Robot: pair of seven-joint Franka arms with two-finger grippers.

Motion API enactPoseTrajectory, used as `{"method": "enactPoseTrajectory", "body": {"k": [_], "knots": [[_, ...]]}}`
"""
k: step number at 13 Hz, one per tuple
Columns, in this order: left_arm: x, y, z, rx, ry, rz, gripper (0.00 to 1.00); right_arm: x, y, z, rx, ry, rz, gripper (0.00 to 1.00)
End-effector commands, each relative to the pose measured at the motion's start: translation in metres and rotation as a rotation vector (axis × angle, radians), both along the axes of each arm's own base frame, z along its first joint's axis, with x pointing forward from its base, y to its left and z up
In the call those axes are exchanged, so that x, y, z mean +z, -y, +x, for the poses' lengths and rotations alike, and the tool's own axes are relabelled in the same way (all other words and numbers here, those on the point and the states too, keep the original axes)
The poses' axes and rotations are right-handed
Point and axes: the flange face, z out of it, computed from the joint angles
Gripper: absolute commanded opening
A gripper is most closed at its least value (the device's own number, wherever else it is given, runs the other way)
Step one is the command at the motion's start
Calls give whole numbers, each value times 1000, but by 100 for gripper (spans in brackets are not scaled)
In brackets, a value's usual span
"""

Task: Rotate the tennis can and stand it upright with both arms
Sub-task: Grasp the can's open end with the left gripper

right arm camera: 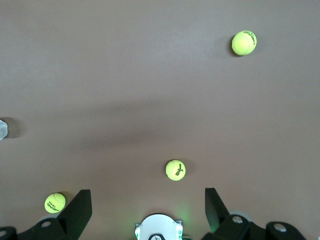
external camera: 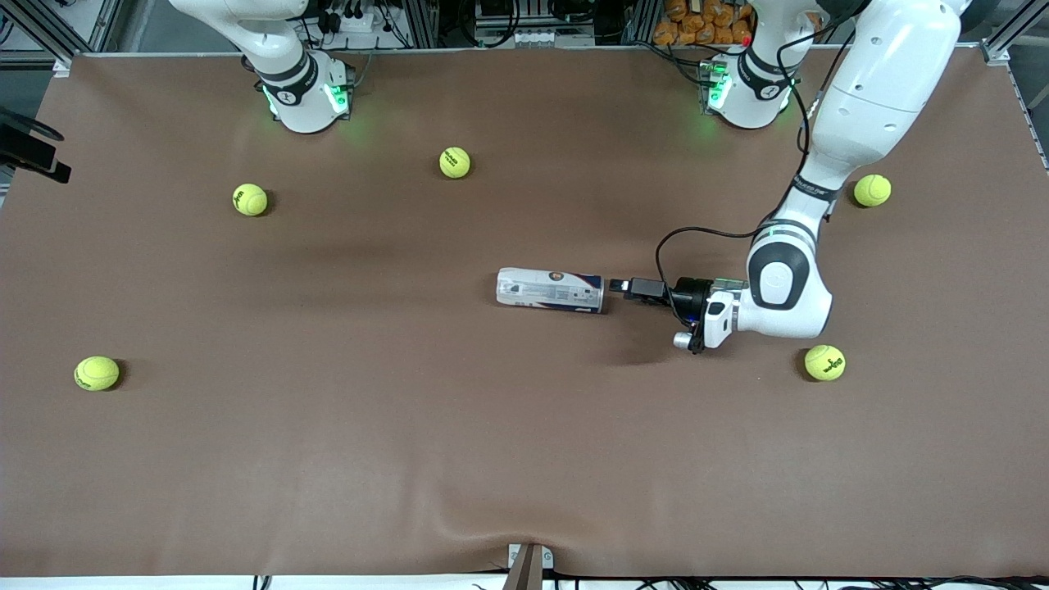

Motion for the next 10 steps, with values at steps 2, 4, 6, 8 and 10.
{"method": "enactPoseTrajectory", "body": {"k": [2,4,6,8,10], "knots": [[-22,21,-2,55,44,15,100,8,-7,-16,1,-20,6,100],[-21,37,-7,57,37,1,100,8,-9,-17,15,-22,9,100],[-16,43,-11,54,38,-4,97,8,-9,-16,16,-21,12,100],[-18,42,-12,54,35,-2,69,6,-8,-15,14,-22,13,100],[-18,40,-11,56,35,-3,52,4,-9,-12,16,-22,16,100]]}}
